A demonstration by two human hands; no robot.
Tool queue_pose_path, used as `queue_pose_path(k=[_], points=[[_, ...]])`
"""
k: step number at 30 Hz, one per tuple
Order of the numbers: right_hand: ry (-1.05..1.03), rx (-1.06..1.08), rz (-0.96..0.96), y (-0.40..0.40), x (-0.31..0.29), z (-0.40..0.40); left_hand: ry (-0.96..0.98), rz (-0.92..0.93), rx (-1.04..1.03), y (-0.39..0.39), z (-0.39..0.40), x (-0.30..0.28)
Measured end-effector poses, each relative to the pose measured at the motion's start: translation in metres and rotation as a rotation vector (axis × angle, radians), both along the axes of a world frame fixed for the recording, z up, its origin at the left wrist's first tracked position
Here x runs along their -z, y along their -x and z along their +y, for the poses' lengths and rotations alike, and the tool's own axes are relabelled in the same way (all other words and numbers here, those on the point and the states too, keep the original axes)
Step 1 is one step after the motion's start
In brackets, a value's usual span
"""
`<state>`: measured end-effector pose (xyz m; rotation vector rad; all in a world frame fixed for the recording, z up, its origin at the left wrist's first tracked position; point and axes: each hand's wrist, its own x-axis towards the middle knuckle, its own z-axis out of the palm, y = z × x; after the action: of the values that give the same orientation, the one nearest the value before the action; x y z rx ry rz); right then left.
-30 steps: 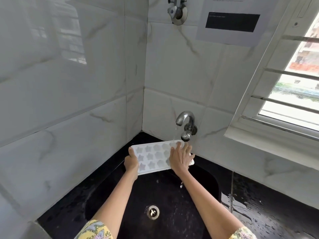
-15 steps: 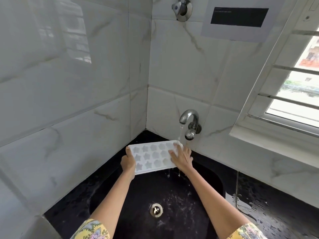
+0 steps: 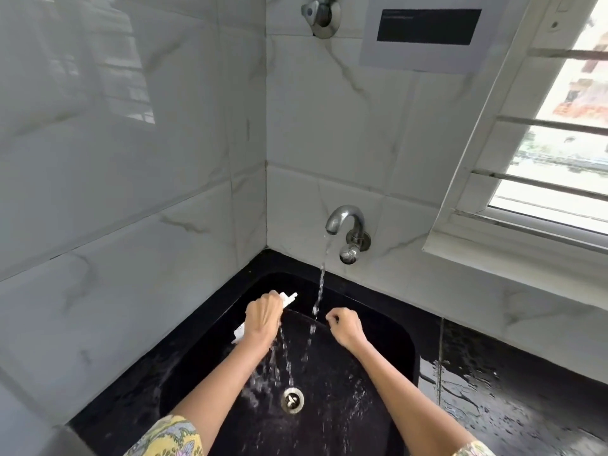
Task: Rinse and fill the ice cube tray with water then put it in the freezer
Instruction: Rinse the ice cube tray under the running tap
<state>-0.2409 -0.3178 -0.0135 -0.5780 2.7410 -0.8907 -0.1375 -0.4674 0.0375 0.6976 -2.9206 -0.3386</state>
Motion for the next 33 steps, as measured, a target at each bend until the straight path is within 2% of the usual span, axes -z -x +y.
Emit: queue_pose_path(k=[2,4,5,8,9,11,14,16,17,21,24,29,33], points=[[0.071,0.005,-0.023,0.007,-0.012,-0.014,0.017,0.069,-0.078,-0.009,-0.006,-0.004],[0.163,0.013,-0.090,0.016,-0.024,-0.027,-0.223,0.116,-0.296,-0.009,-0.013,-0.005],[0.223,0.031,-0.150,0.019,-0.030,-0.033,-0.342,0.198,-0.386,-0.011,-0.019,0.002],[0.481,0.132,-0.410,0.028,-0.044,-0.044,-0.805,0.334,-0.619,-0.019,-0.027,0.019],[0.534,0.146,-0.444,0.030,-0.044,-0.046,-0.944,0.379,-0.679,-0.019,-0.026,0.024],[0.444,0.124,-0.376,0.031,-0.041,-0.049,-1.163,0.452,-0.774,-0.018,-0.024,0.032],[-0.063,-0.014,-0.082,0.024,-0.027,-0.045,-1.343,0.490,-0.820,-0.014,-0.017,0.034],[-0.340,-0.096,0.112,0.019,-0.016,-0.042,-1.397,0.498,-0.793,-0.008,-0.013,0.034],[-0.381,-0.117,0.186,0.018,-0.013,-0.041,-1.408,0.500,-0.791,-0.007,-0.013,0.034],[-0.242,-0.224,0.147,0.032,-0.023,-0.035,-1.388,0.566,-0.815,-0.012,-0.025,0.030],[-0.333,-0.215,0.235,0.036,-0.025,-0.034,-1.367,0.536,-0.768,-0.012,-0.029,0.028],[-0.211,-0.265,0.382,0.028,-0.031,-0.035,-1.397,0.553,-0.798,-0.013,-0.033,0.028],[-0.299,-0.177,0.426,0.025,-0.036,-0.036,-1.436,0.548,-0.791,-0.014,-0.027,0.030]])
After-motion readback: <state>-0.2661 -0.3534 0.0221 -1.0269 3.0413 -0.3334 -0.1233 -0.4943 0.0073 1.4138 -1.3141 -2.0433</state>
